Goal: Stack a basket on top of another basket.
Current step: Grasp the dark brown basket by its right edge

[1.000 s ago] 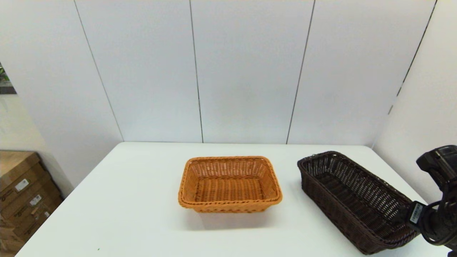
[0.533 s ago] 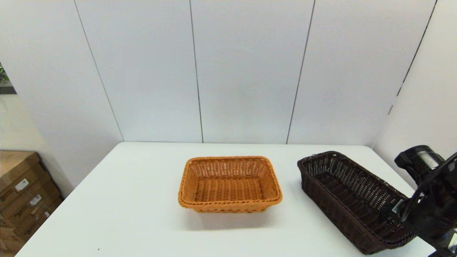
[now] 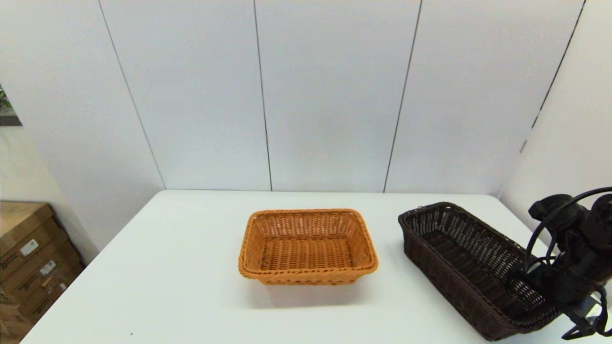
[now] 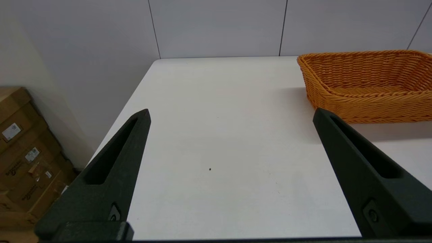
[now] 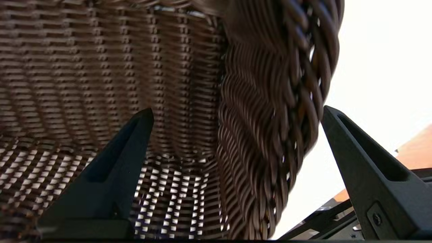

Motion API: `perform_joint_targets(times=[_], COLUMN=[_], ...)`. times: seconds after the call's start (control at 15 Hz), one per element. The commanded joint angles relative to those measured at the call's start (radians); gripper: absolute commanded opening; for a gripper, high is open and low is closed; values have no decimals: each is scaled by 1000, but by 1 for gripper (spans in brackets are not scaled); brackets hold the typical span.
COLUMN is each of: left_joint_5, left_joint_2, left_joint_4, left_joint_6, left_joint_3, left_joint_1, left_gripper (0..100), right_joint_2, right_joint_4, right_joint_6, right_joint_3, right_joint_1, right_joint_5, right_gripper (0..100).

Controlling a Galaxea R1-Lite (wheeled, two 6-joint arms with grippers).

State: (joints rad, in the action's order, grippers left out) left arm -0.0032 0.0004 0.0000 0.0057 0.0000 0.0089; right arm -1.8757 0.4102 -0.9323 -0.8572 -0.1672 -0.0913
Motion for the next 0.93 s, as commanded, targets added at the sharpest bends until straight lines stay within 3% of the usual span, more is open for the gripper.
perform_joint_targets(times=[0.07, 0.93], left_joint_5=[0, 0], left_joint_2=[-2, -2], left_joint_4=[0, 0], left_joint_6=[0, 0], left_joint_3=[2, 2], left_joint_1=[0, 0], left_gripper=[100, 100], right_joint_2=[-25, -72], right_joint_4=[7, 5], right_joint_6=[0, 6], right_joint_3=[0, -20], right_joint_1=[-2, 8], right_joint_5=[-5, -10], right_gripper=[100, 100])
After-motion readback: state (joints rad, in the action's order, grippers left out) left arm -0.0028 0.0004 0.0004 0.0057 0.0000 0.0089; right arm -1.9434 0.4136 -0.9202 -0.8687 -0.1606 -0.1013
